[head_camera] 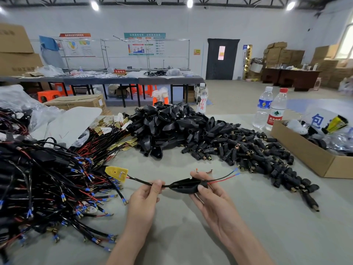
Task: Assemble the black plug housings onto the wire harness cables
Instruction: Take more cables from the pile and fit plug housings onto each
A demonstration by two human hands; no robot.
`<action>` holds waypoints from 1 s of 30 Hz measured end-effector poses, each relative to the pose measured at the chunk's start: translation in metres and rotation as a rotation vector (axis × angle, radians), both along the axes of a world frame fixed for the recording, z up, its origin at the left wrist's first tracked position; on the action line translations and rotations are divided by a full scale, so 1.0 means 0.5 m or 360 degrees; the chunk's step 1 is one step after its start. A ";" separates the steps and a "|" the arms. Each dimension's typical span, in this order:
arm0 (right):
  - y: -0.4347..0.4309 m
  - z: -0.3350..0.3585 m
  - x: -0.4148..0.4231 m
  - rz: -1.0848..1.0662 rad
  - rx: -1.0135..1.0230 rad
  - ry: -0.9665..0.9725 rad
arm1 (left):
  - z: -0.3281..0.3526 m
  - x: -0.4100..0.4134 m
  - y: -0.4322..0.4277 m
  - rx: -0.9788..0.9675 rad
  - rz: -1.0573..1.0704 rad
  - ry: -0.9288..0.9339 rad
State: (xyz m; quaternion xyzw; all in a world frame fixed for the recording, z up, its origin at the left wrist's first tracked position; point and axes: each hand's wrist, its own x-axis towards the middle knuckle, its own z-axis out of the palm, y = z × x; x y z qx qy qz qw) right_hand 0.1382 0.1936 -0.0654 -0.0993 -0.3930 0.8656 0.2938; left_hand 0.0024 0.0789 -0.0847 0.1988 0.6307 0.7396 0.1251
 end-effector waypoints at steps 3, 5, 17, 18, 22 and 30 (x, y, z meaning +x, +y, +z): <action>0.005 -0.002 0.000 -0.0035 -0.0027 0.0001 | 0.001 0.002 -0.004 -0.0006 -0.0030 0.0032; 0.002 -0.001 -0.001 -0.0026 -0.0024 -0.0014 | 0.004 0.007 -0.005 0.0001 -0.0073 0.0065; -0.028 0.002 -0.013 0.0192 -0.0231 0.0006 | 0.001 0.027 0.005 -0.0046 -0.0405 0.0199; -0.026 0.001 -0.015 0.0176 -0.0256 0.0009 | 0.001 0.027 0.005 -0.0071 -0.0415 0.0204; -0.012 -0.003 -0.019 0.0003 -0.0217 -0.0012 | 0.008 0.034 0.004 -0.0015 -0.0515 -0.0151; 0.007 -0.004 -0.017 -0.0124 -0.0156 -0.0042 | 0.012 0.040 0.015 0.0368 -0.0749 -0.0745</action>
